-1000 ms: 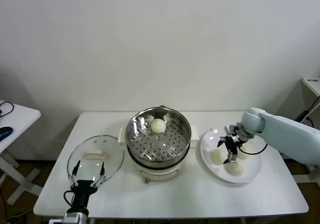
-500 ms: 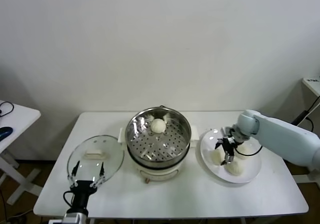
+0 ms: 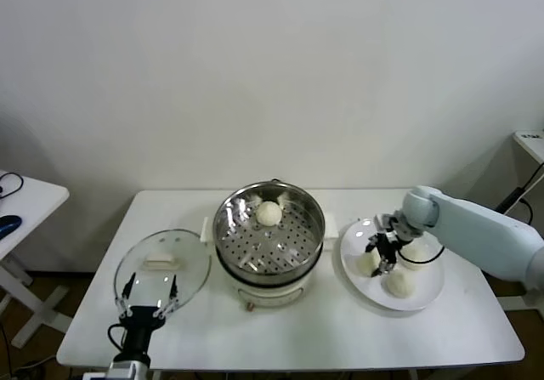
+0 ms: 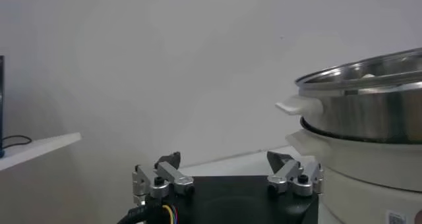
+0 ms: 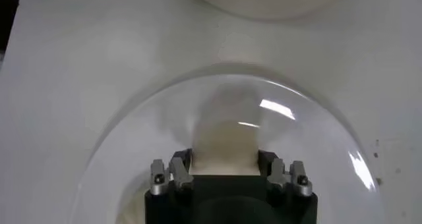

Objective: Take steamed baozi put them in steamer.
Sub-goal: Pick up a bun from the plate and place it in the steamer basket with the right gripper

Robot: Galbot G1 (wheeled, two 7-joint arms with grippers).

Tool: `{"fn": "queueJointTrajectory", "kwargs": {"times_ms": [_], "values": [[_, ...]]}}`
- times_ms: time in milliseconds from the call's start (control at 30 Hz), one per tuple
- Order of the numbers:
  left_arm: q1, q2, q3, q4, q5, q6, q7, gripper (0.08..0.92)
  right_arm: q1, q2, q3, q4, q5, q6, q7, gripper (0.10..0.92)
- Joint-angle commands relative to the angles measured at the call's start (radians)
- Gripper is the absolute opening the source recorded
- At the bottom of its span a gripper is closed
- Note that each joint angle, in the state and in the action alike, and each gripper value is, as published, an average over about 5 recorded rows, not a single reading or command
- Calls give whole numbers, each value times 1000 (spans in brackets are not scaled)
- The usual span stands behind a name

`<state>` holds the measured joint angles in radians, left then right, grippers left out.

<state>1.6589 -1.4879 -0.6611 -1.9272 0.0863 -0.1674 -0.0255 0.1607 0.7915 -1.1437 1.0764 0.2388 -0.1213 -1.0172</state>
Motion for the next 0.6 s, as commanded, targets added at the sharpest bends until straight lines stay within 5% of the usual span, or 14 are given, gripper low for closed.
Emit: {"fn": "queueJointTrajectory", "kwargs": {"times_ms": [33, 600], "values": [[0, 0, 0, -2, 1, 0, 0, 823, 74, -4, -26, 14, 70, -2, 1, 646], [-1, 1, 25, -24, 12, 4, 2, 823, 779, 55, -497, 137, 621, -21, -21, 628]]}}
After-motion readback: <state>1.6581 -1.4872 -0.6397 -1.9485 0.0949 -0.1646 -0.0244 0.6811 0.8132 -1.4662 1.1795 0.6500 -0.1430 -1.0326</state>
